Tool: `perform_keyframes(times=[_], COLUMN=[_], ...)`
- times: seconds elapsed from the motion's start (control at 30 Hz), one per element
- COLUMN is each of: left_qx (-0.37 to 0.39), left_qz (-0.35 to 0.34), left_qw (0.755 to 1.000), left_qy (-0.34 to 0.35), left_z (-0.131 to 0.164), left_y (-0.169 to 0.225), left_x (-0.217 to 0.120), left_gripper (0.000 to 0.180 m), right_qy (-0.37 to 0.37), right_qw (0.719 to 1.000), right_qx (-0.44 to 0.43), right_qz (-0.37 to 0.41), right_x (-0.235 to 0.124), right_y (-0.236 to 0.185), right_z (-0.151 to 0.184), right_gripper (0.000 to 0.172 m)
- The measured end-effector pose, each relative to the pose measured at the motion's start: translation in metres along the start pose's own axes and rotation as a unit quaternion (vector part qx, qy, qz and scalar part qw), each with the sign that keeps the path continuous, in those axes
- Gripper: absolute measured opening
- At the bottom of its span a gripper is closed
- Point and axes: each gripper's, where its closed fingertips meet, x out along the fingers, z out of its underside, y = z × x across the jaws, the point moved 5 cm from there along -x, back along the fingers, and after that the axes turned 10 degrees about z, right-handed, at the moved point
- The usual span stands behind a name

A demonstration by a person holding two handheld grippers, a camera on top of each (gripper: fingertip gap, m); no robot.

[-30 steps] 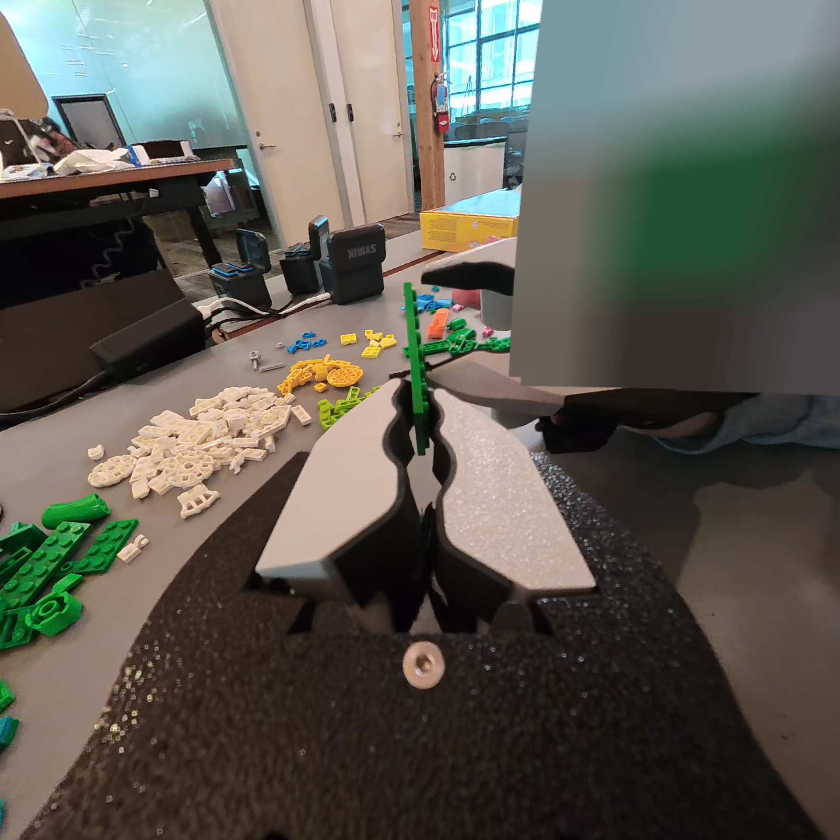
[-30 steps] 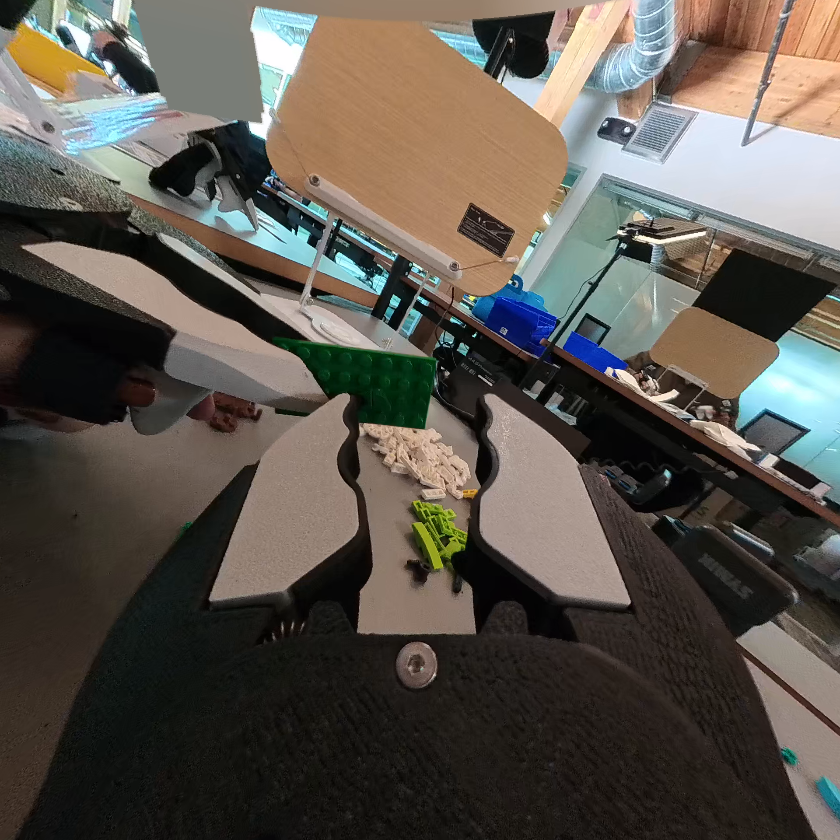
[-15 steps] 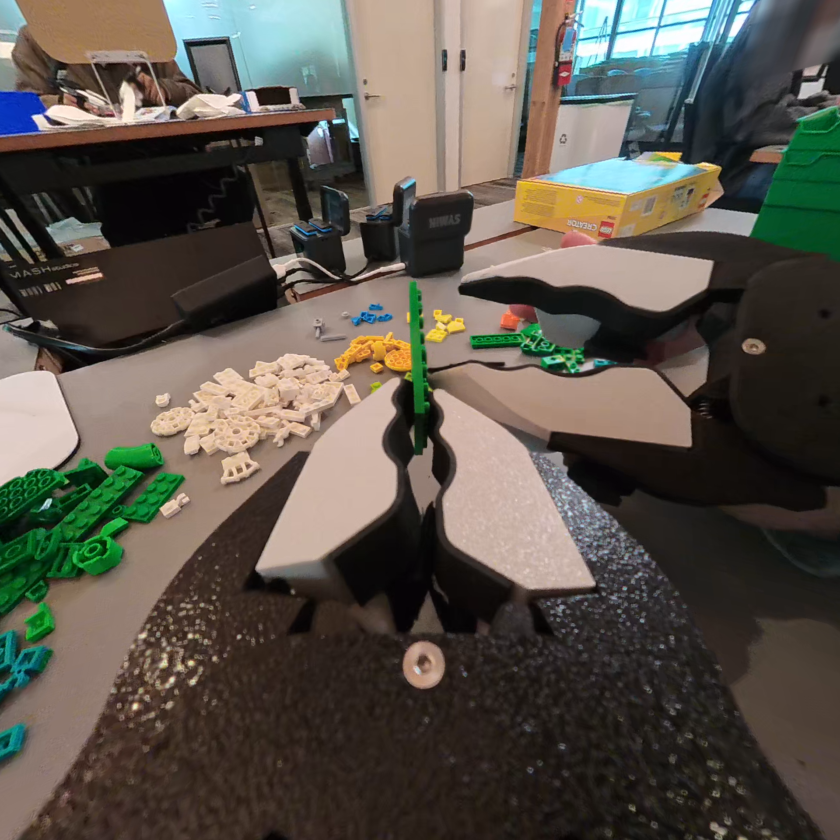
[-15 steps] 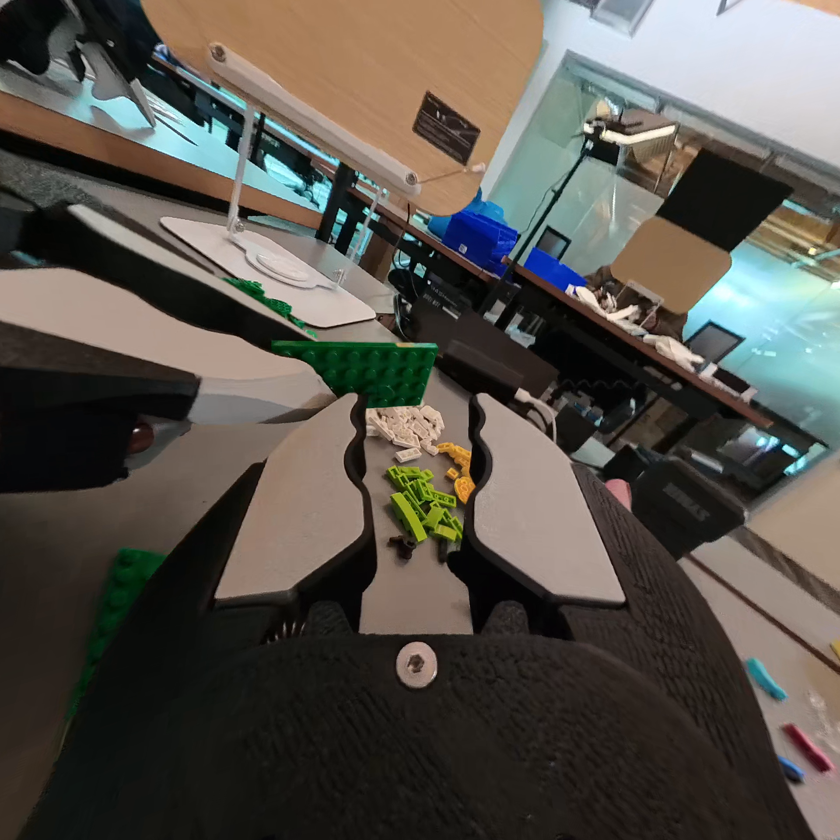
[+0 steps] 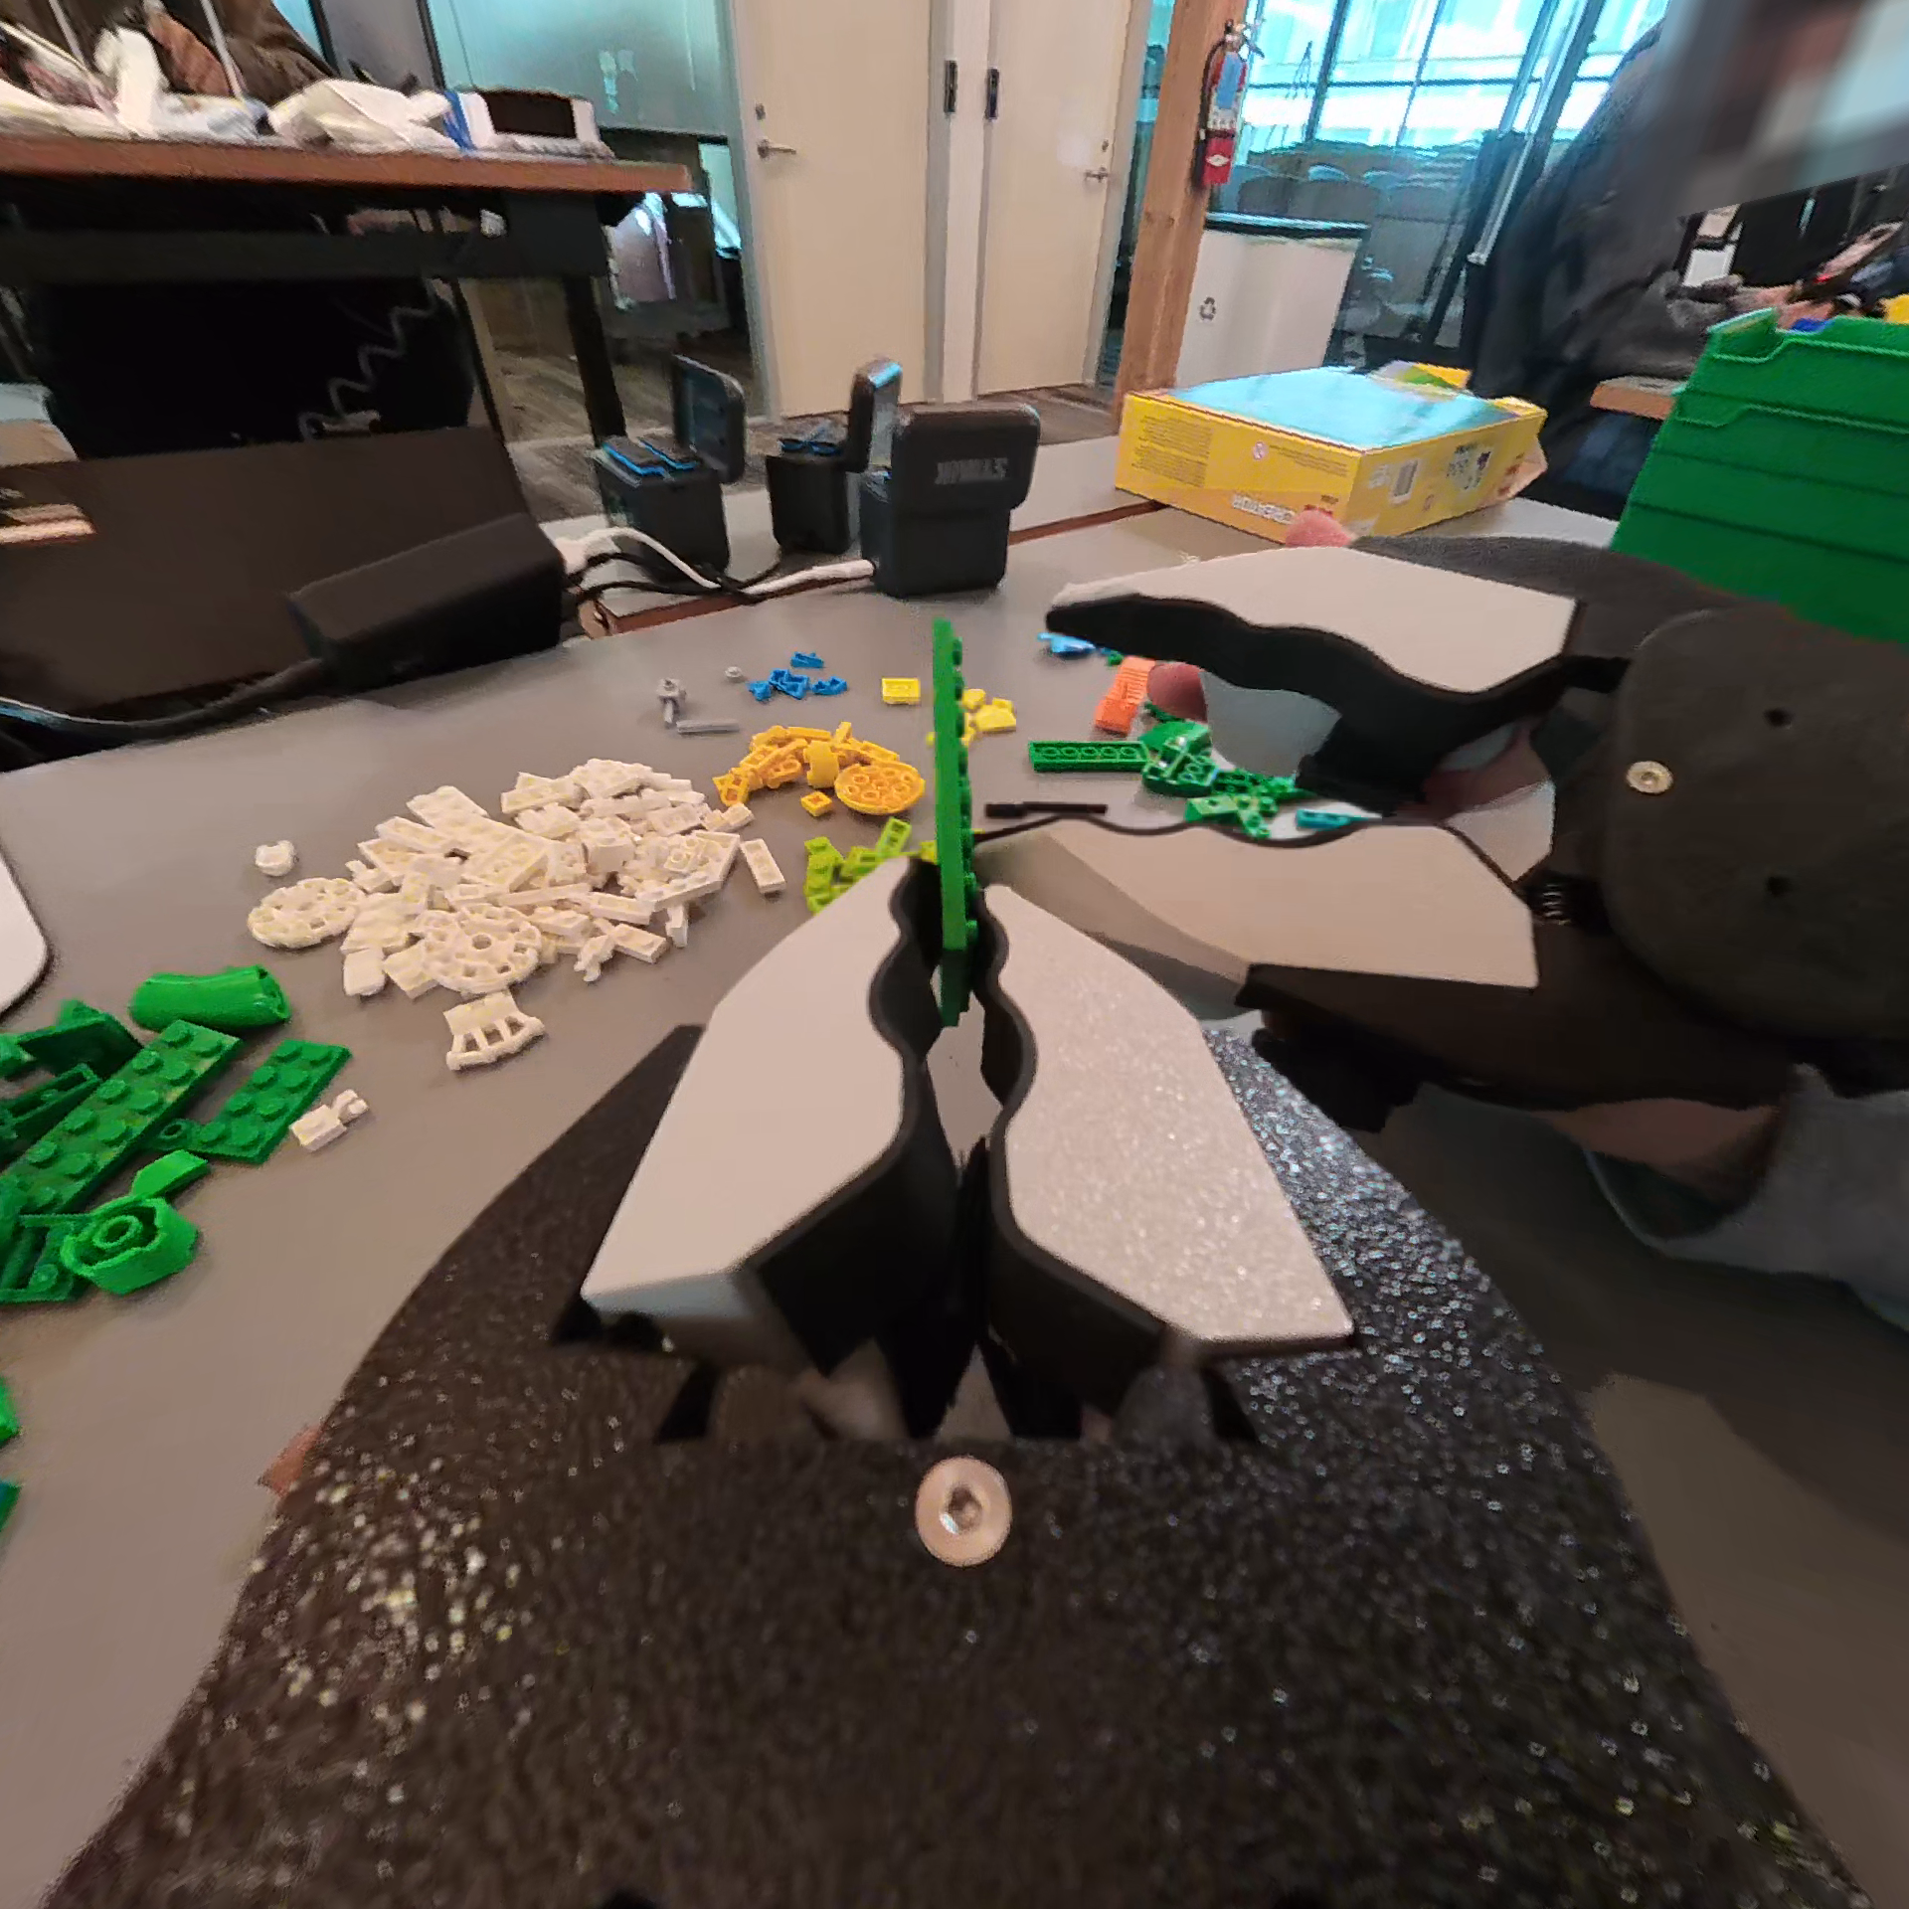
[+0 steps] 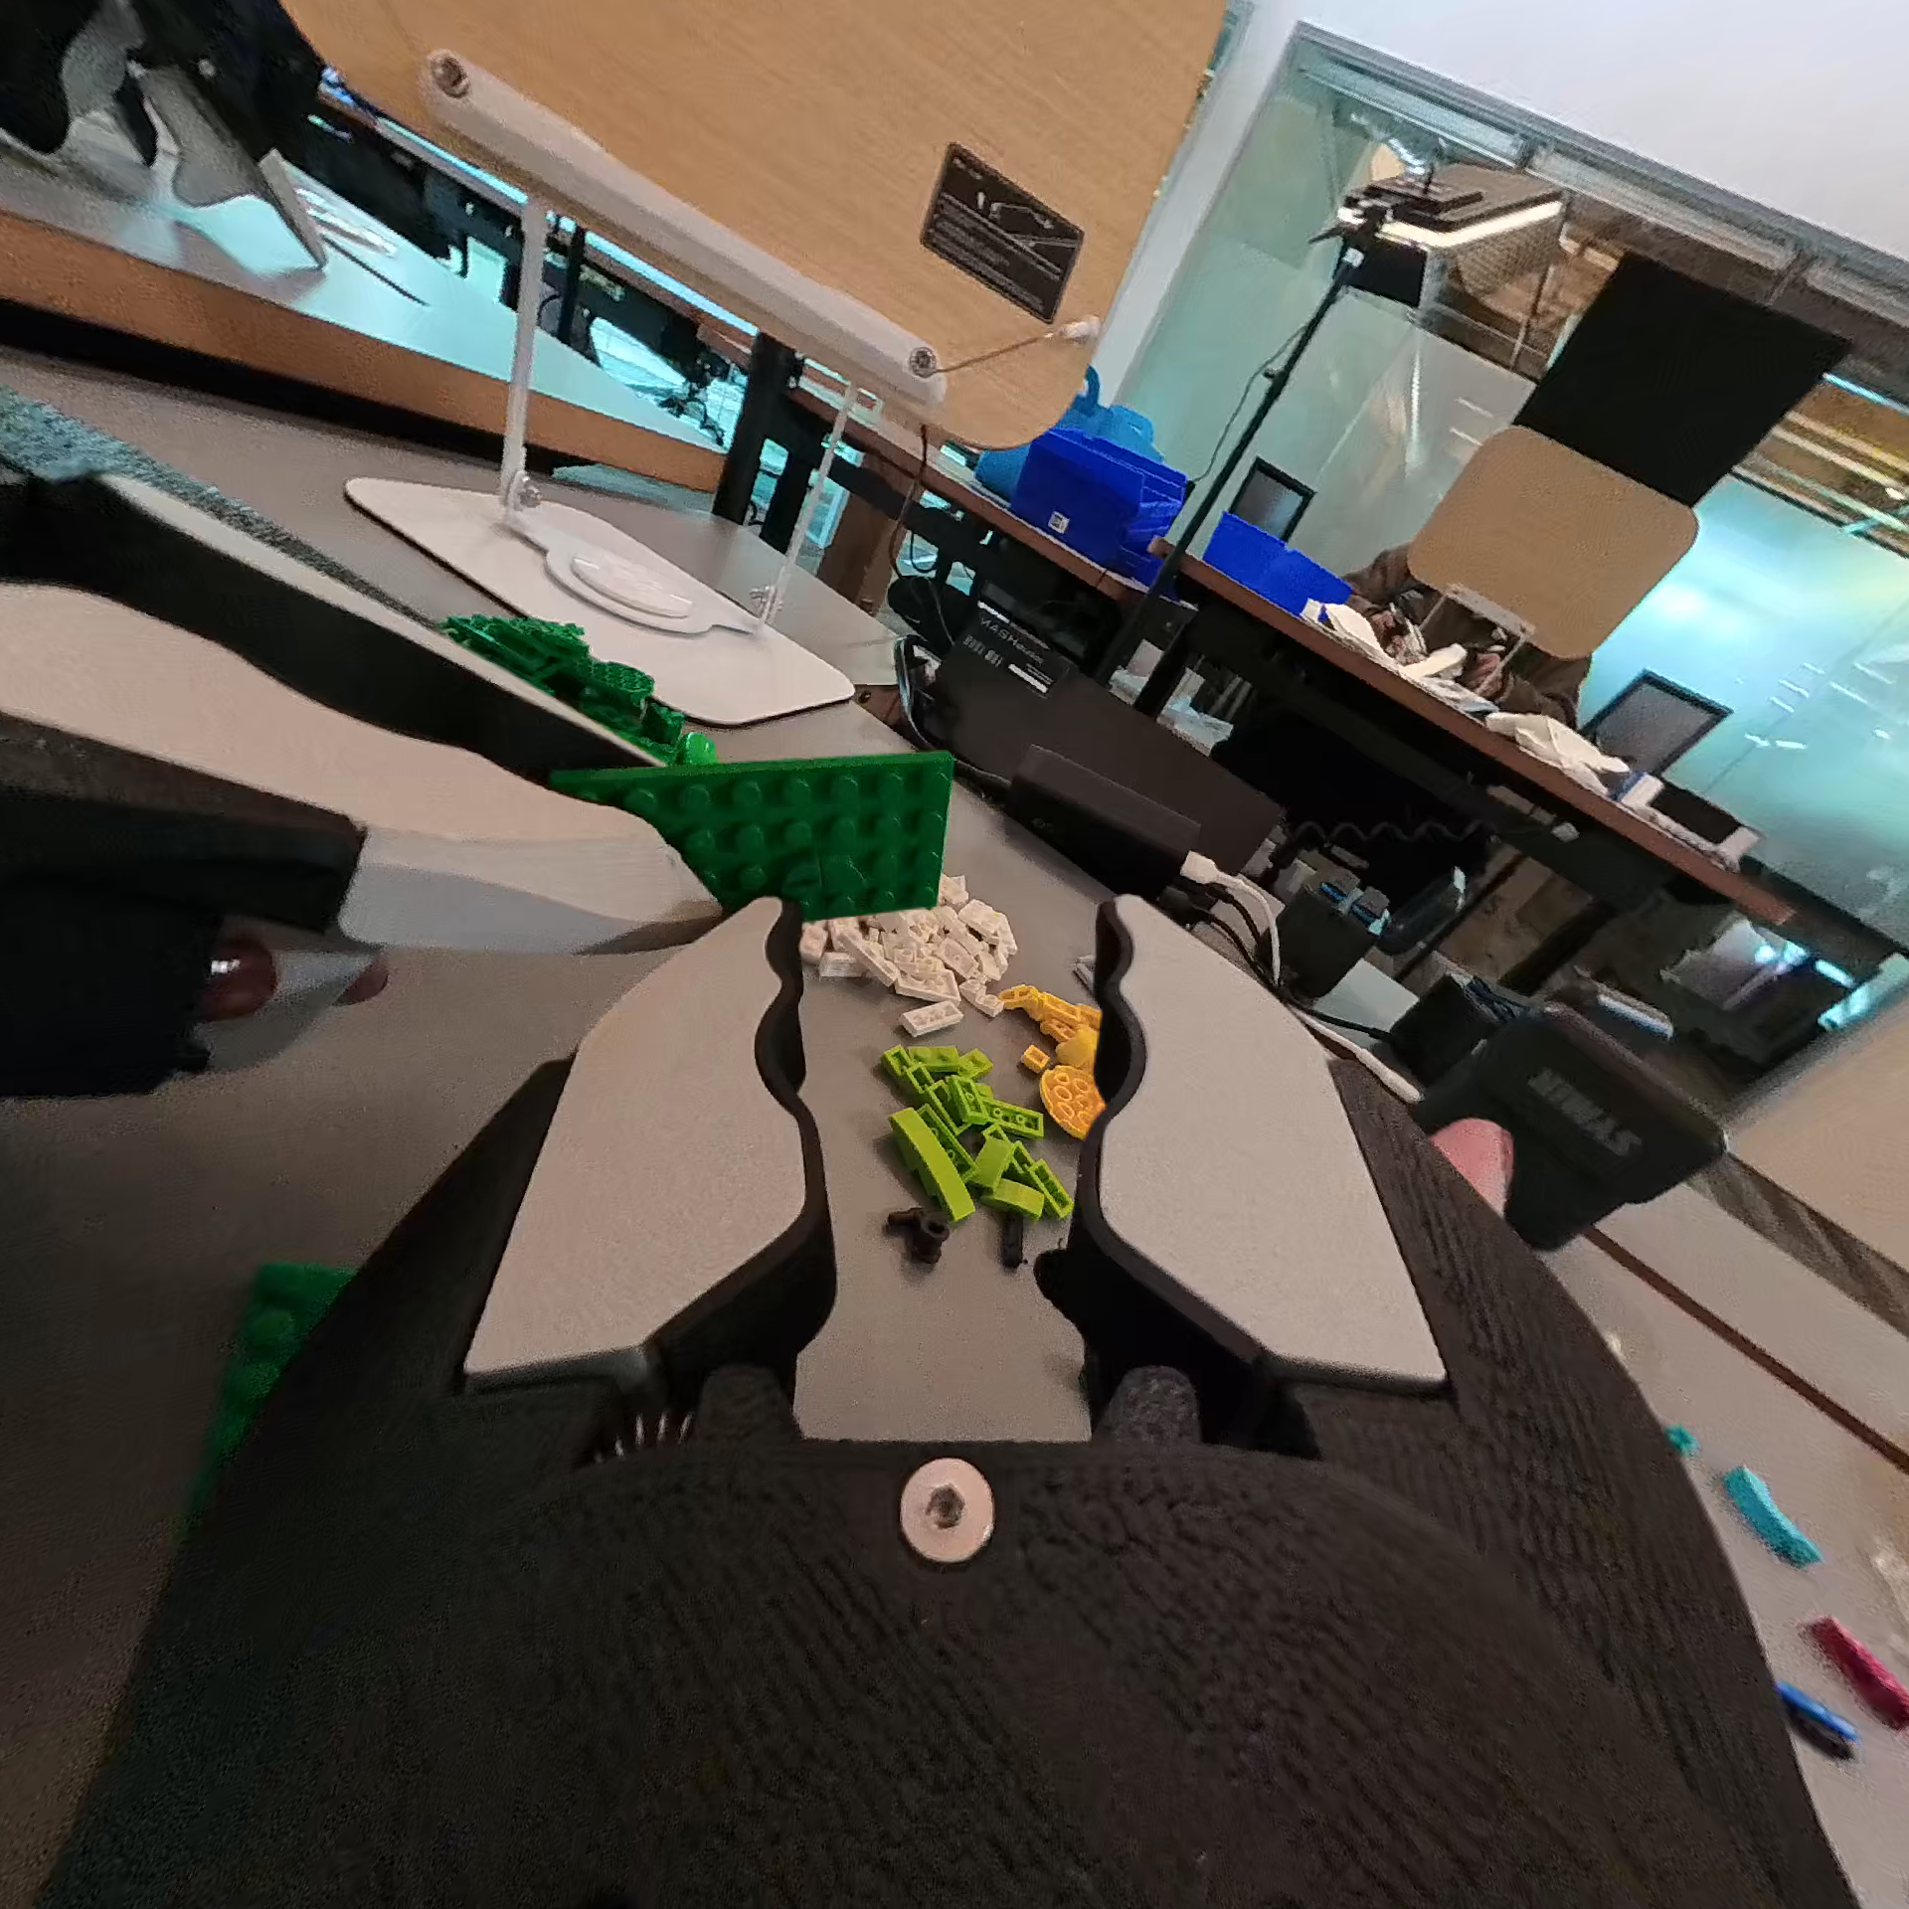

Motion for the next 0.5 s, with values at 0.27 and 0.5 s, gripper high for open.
perform_keyframes(times=[0.27, 0.5], left_qx=[-0.027, -0.060], left_qz=[0.034, 0.042], left_qw=[0.999, 0.997], left_qy=[-0.005, -0.009], left_z=[0.0020, 0.0040], left_y=[-0.0015, -0.0061], left_x=[-0.0023, -0.0031], left_gripper=[0.004, 0.004], right_qy=[0.030, 0.048], right_qw=[0.998, 0.998], right_qx=[-0.048, -0.042], right_qz=[-0.016, -0.016], right_x=[-0.0041, -0.0076], right_y=[-0.0045, -0.0050], right_z=[0.0002, -0.0028], right_gripper=[0.048, 0.045])
